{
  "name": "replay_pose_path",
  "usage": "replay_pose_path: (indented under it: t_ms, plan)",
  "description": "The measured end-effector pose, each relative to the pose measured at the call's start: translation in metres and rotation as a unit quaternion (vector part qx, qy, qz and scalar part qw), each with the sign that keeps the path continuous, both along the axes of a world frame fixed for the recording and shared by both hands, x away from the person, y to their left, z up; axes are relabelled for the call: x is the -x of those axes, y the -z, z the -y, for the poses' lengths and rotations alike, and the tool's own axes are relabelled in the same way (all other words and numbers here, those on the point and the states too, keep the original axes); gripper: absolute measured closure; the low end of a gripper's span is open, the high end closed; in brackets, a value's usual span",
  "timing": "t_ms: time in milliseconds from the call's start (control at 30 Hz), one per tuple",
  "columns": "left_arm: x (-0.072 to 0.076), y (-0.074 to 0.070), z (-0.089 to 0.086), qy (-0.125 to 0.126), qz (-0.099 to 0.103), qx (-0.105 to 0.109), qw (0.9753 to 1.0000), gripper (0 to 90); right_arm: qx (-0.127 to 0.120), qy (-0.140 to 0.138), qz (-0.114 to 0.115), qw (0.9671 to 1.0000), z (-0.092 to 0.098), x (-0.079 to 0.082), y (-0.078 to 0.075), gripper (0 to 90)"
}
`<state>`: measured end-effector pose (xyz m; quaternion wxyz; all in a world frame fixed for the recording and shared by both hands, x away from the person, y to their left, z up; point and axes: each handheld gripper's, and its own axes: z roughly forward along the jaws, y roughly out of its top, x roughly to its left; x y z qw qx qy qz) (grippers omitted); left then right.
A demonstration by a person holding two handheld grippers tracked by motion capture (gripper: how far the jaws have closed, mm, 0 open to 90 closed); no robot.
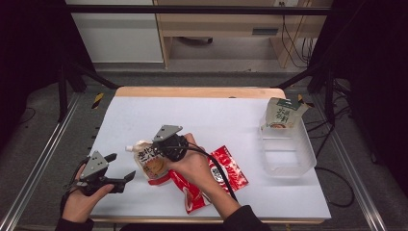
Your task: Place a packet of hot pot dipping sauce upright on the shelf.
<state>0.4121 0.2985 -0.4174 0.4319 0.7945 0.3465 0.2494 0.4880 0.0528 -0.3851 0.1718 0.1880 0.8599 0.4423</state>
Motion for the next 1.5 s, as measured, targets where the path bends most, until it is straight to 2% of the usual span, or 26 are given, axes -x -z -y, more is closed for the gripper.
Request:
replay_pose_path:
  t_ms: [67,167,400,500,600,1000,1067,1133,1200,1333,1500]
  plan:
    - [-0.001,-0.002,0.003,0.006,-0.003,0.001,1.0000,9.8,-0.001,-0.004,0.003,1.0000,0.000,0.004,-0.001,90.0]
    - [-0.001,-0.002,0.006,0.010,-0.003,-0.003,0.9999,16.4,-0.004,-0.011,0.007,0.9999,0.000,0.009,-0.004,90.0]
    - [-0.002,-0.007,0.006,0.014,-0.001,0.003,0.9999,15.4,-0.007,-0.024,0.015,0.9996,-0.002,0.014,-0.007,90.0]
    - [-0.002,-0.010,0.002,0.014,0.000,0.013,0.9998,15.2,-0.010,-0.028,0.015,0.9994,-0.003,0.015,-0.009,90.0]
    - [-0.002,-0.013,0.000,0.013,0.000,0.013,0.9998,15.2,-0.014,-0.035,0.012,0.9992,-0.003,0.016,-0.010,90.0]
    - [-0.005,-0.017,-0.002,0.012,0.001,0.014,0.9998,15.3,-0.024,-0.032,0.022,0.9990,-0.001,0.012,-0.023,90.0]
    - [-0.007,-0.017,0.000,0.016,-0.001,0.016,0.9997,15.3,-0.026,-0.030,0.023,0.9989,0.002,0.010,-0.025,90.0]
    - [-0.010,-0.018,0.001,0.023,-0.009,0.037,0.9990,15.6,-0.028,-0.028,0.021,0.9990,0.005,0.009,-0.028,90.0]
    - [-0.014,-0.019,0.003,0.027,-0.013,0.044,0.9986,16.3,-0.030,-0.027,0.022,0.9989,0.010,0.009,-0.030,90.0]
    - [-0.022,-0.025,0.012,0.032,-0.010,0.035,0.9988,18.8,-0.036,-0.021,0.023,0.9989,0.023,0.011,-0.037,90.0]
    - [-0.033,-0.035,0.029,0.052,-0.006,0.028,0.9983,21.6,-0.040,-0.013,0.022,0.9989,0.040,0.013,-0.045,90.0]
